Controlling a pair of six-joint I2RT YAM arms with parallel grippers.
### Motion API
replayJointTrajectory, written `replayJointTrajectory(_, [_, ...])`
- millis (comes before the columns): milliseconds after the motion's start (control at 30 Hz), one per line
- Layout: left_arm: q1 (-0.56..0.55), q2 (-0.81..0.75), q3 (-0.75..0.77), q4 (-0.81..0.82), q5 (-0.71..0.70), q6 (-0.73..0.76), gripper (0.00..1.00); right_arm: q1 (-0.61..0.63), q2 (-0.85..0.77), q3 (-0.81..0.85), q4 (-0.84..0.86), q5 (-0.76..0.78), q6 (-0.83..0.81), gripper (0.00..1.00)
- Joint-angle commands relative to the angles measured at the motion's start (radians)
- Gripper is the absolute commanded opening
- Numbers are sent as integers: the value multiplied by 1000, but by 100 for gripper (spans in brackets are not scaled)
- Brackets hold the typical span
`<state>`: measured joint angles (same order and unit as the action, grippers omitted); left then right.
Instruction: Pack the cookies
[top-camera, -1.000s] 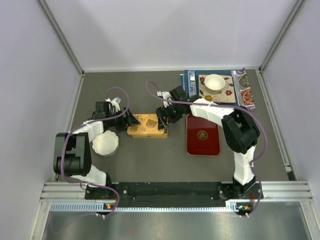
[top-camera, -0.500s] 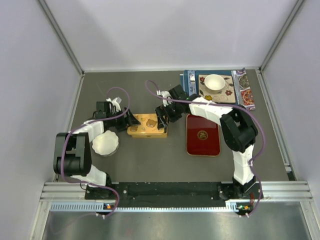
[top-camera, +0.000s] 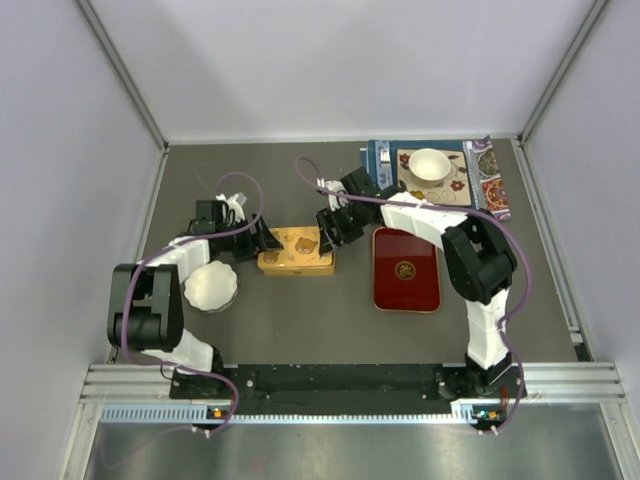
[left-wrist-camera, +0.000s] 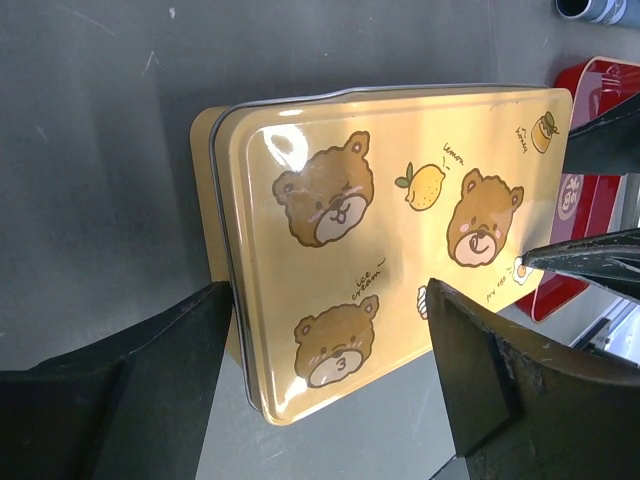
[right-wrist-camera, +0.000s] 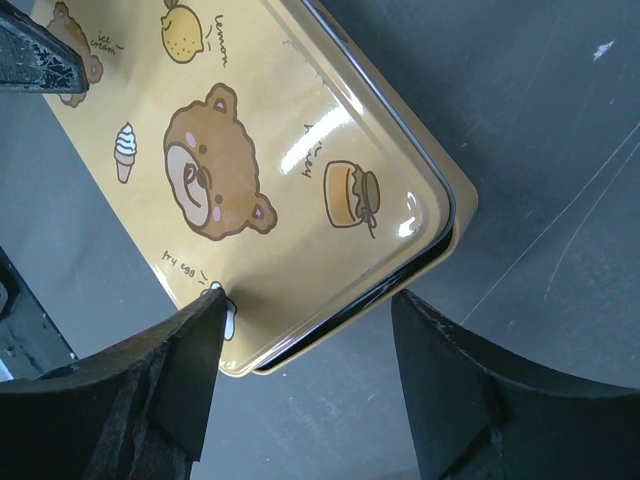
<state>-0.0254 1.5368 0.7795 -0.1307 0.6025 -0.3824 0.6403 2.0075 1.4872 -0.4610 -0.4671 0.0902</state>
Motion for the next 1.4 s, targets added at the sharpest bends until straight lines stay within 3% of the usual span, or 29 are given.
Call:
replayJointTrajectory(0, [-27, 9, 61, 14, 31, 19, 83, -2, 28, 27, 36, 8, -14, 63])
replayJointTrajectory(467, [-34, -15, 73, -17, 2, 56, 87, -22, 43, 21, 16, 61, -17, 44])
replayJointTrajectory(733, [-39, -23, 75, -27, 0, 71, 96, -31, 74, 19, -18, 87, -26, 36])
replayJointTrajectory(1000, [-53, -21, 75, -46, -17, 92, 99, -59, 76, 4, -30, 93, -20, 30])
replayJointTrajectory(1367, [-85, -64, 89, -102, -141, 134, 99, -91, 53, -33, -38, 123, -15, 25])
